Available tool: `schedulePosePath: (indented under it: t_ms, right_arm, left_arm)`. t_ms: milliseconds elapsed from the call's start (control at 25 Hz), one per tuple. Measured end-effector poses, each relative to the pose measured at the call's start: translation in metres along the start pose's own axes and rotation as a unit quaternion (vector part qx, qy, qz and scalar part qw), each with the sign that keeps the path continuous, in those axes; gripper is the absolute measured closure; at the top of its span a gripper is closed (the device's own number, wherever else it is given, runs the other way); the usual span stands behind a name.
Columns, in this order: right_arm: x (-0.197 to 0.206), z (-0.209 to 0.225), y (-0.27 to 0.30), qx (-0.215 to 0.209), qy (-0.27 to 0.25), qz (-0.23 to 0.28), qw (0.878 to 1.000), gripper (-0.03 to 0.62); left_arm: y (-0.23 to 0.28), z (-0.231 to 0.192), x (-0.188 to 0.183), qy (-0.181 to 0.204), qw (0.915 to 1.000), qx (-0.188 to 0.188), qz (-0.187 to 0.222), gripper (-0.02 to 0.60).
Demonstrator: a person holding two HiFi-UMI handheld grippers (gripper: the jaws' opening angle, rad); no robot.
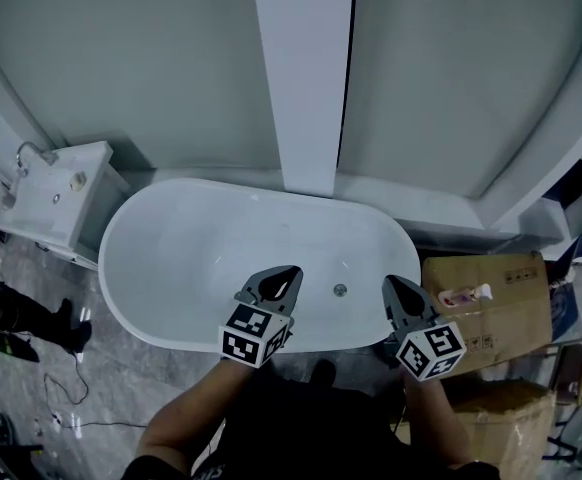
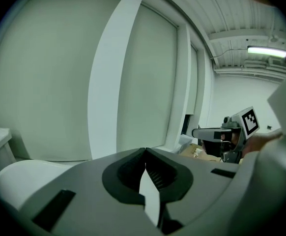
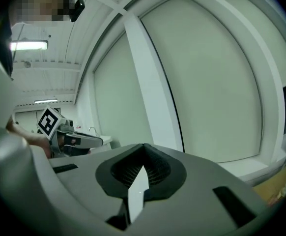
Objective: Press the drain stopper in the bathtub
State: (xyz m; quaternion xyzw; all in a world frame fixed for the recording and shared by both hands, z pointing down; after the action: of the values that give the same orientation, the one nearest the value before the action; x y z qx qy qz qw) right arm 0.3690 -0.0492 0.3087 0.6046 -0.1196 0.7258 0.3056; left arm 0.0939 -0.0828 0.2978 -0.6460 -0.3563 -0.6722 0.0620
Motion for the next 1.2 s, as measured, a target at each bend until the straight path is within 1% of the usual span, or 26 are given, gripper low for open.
schedulePosePath:
  t_ms: [200,280,360,440,520,640,760,920,1200]
  right_arm:
    - [-0.018,-0.021,-0.003,0.000,-0.024,0.018,1.000,0.582]
    - [-0.023,-0.034,0.003,-0.003,-0.027,0.025,0.999,0.582]
    - [-0.028,-0.051,0.013,-0.015,-0.026,0.031,0.999,0.582]
    - [-0.031,-0.069,0.024,-0.034,-0.035,0.034,0.998,0.582]
    - [-0.035,-0.085,0.033,-0.043,-0.043,0.036,0.997,0.582]
    - [-0.042,-0.103,0.044,-0.043,-0.045,0.045,0.997,0.582]
    - [-0.048,-0.119,0.052,-0.045,-0.051,0.052,0.996,0.582]
    - [-0.048,-0.127,0.051,-0.042,-0.060,0.052,0.996,0.582]
    - [-0.035,-0.124,0.048,-0.028,-0.053,0.046,0.997,0.583]
  left_arm:
    - [-0.018,0.004,-0.012,0.034,0.9987,0.033,0.019,0.568]
    - [-0.032,-0.003,-0.018,0.038,0.9981,0.037,0.031,0.568]
    - [-0.048,-0.015,-0.024,0.036,0.9978,0.036,0.043,0.568]
    - [-0.063,-0.028,-0.027,0.038,0.9974,0.029,0.055,0.568]
    - [-0.077,-0.040,-0.028,0.040,0.9969,0.013,0.066,0.568]
    - [-0.094,-0.063,-0.029,0.024,0.9958,-0.017,0.087,0.568]
    - [-0.106,-0.083,-0.027,0.011,0.9940,-0.035,0.103,0.568]
    - [-0.108,-0.092,-0.022,0.008,0.9944,-0.040,0.098,0.568]
    - [-0.098,-0.090,-0.020,0.011,0.9961,-0.025,0.084,0.568]
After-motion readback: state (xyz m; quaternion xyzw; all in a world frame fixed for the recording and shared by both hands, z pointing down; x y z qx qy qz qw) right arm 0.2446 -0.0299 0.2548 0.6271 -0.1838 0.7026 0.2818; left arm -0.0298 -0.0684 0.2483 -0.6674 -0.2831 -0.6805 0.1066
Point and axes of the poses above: the fingertips, and each gripper's own axes: y forward along the fingers, z to its right, x out of its underside, the point moved 10 cm from there along -y, backward along the fingers, and after that the axes turned 4 degrees about -x, right-handed, at the moved point
